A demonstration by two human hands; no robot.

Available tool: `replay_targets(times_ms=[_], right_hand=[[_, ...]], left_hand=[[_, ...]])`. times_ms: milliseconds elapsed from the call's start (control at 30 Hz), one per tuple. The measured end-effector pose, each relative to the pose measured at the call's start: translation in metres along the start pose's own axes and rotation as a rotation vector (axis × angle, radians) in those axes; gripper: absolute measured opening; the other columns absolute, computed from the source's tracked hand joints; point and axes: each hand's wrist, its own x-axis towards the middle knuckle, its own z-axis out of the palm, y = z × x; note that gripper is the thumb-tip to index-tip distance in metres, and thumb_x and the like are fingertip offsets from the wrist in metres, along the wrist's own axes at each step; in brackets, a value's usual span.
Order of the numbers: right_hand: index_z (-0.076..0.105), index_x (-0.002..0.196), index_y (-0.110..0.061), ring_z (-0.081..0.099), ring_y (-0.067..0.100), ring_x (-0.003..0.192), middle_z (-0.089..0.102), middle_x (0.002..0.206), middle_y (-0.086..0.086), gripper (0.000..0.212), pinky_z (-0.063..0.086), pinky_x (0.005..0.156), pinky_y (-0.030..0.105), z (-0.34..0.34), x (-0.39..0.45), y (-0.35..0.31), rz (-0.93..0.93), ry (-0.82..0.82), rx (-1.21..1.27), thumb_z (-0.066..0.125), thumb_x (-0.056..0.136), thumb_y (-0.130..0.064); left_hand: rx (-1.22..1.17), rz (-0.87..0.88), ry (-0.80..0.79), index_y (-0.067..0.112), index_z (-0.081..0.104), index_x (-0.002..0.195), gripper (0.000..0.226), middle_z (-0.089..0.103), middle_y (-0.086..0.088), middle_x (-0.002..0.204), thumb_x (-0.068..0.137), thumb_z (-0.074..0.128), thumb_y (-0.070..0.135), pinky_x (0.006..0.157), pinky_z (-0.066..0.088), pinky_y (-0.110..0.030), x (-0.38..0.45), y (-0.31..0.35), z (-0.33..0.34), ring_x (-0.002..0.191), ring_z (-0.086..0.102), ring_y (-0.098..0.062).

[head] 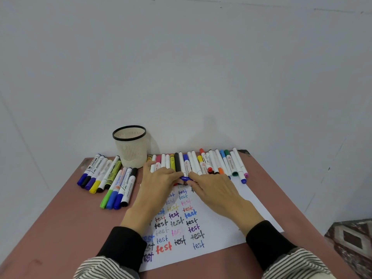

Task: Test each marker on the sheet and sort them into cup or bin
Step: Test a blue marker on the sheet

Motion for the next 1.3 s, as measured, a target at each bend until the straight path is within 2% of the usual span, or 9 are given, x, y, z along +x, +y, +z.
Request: replay_targets(times_ms=[233, 367, 500, 600, 767, 933, 1067, 1200, 1300], right_hand=[[0.047, 0.126, -0.032, 0.053, 0.017, 0.06, 0.055, 0.072, -0.005, 0.038, 0.036, 0.055, 0.031, -0.007, -0.002, 0.0, 0.054, -0.051, 0.077, 0.022, 0.103, -0.049], [0.044, 0.125, -0.031, 0.054, 0.012, 0.06, 0.057, 0.073, -0.006, 0.038, 0.036, 0.055, 0.027, -0.009, -0.002, 0.0, 0.092, -0.048, 0.111, 0.022, 0.102, -0.052], [0.035, 0.121, -0.027, 0.045, 0.008, 0.052, 0.053, 0.07, -0.009, 0.021, 0.034, 0.048, 0.022, -0.011, -0.005, 0.004, 0.249, -0.03, 0.293, 0.03, 0.105, -0.038], [0.037, 0.102, -0.028, 0.042, 0.012, 0.057, 0.05, 0.071, -0.002, 0.009, 0.034, 0.05, 0.022, -0.011, -0.002, 0.012, 0.449, 0.093, 0.712, 0.031, 0.105, -0.022], [0.064, 0.108, -0.013, 0.062, 0.017, 0.068, 0.071, 0.093, 0.01, 0.024, 0.051, 0.054, 0.027, -0.028, 0.006, 0.005, 0.65, 0.212, 1.625, 0.046, 0.098, 0.0], [0.056, 0.083, -0.007, 0.038, 0.003, 0.045, 0.048, 0.051, -0.012, 0.024, 0.032, 0.042, 0.015, -0.017, 0.003, -0.006, 0.634, 0.136, 1.388, 0.059, 0.095, -0.027], [0.055, 0.088, -0.004, 0.036, 0.002, 0.04, 0.05, 0.054, 0.001, 0.03, 0.03, 0.043, 0.015, -0.012, 0.002, -0.007, 0.639, 0.09, 1.348, 0.048, 0.101, -0.03], [0.049, 0.068, -0.01, 0.058, -0.002, 0.061, 0.063, 0.055, 0.002, 0.035, 0.041, 0.096, 0.026, -0.004, 0.0, -0.008, 0.622, 0.059, 1.211, 0.06, 0.094, -0.03], [0.045, 0.063, -0.01, 0.052, 0.008, 0.047, 0.055, 0.045, 0.003, 0.036, 0.036, 0.102, 0.023, 0.0, 0.0, -0.006, 0.687, 0.046, 1.204, 0.064, 0.092, -0.019]], left_hand=[[-0.043, 0.033, -0.037, 0.02, 0.075, 0.098, 0.026, 0.072, 0.005, 0.08, 0.074, 0.081, 0.011, 0.091, 0.044, -0.05, 0.0, -0.003, 0.002, 0.075, 0.068, -0.018], [-0.118, 0.065, 0.009, 0.015, 0.074, 0.101, 0.025, 0.072, 0.002, 0.086, 0.077, 0.078, 0.007, 0.069, 0.053, -0.034, -0.001, -0.001, 0.002, 0.072, 0.066, -0.021], [-0.33, -0.184, 0.048, 0.015, 0.066, 0.12, 0.027, 0.067, 0.004, 0.107, 0.094, 0.061, 0.017, 0.077, 0.049, -0.022, -0.003, -0.004, 0.002, 0.089, 0.062, -0.011], [-0.548, -0.436, 0.123, 0.021, 0.063, 0.122, 0.028, 0.067, 0.011, 0.102, 0.096, 0.057, 0.03, 0.075, 0.046, -0.013, -0.003, -0.007, 0.0, 0.087, 0.062, 0.001], [-0.732, -0.619, 0.217, 0.018, 0.059, 0.121, 0.028, 0.068, 0.008, 0.104, 0.097, 0.054, 0.03, 0.08, 0.057, -0.03, -0.002, -0.007, -0.001, 0.091, 0.067, -0.005], [-0.764, -0.67, 0.247, 0.013, 0.057, 0.119, 0.027, 0.069, 0.0, 0.106, 0.096, 0.056, 0.028, 0.078, 0.057, -0.031, -0.002, -0.009, 0.002, 0.087, 0.068, -0.008], [-0.786, -0.69, 0.232, 0.016, 0.056, 0.119, 0.026, 0.068, 0.0, 0.106, 0.095, 0.058, 0.028, 0.067, 0.054, -0.02, -0.003, -0.01, 0.005, 0.082, 0.068, -0.005], [-0.785, -0.694, 0.221, 0.017, 0.056, 0.12, 0.028, 0.068, 0.002, 0.106, 0.095, 0.058, 0.03, 0.069, 0.056, -0.023, -0.004, -0.01, 0.008, 0.08, 0.068, -0.003], [-0.787, -0.689, 0.213, 0.018, 0.055, 0.12, 0.029, 0.068, 0.004, 0.104, 0.094, 0.058, 0.031, 0.068, 0.054, -0.021, -0.004, -0.01, 0.009, 0.078, 0.068, -0.003]])
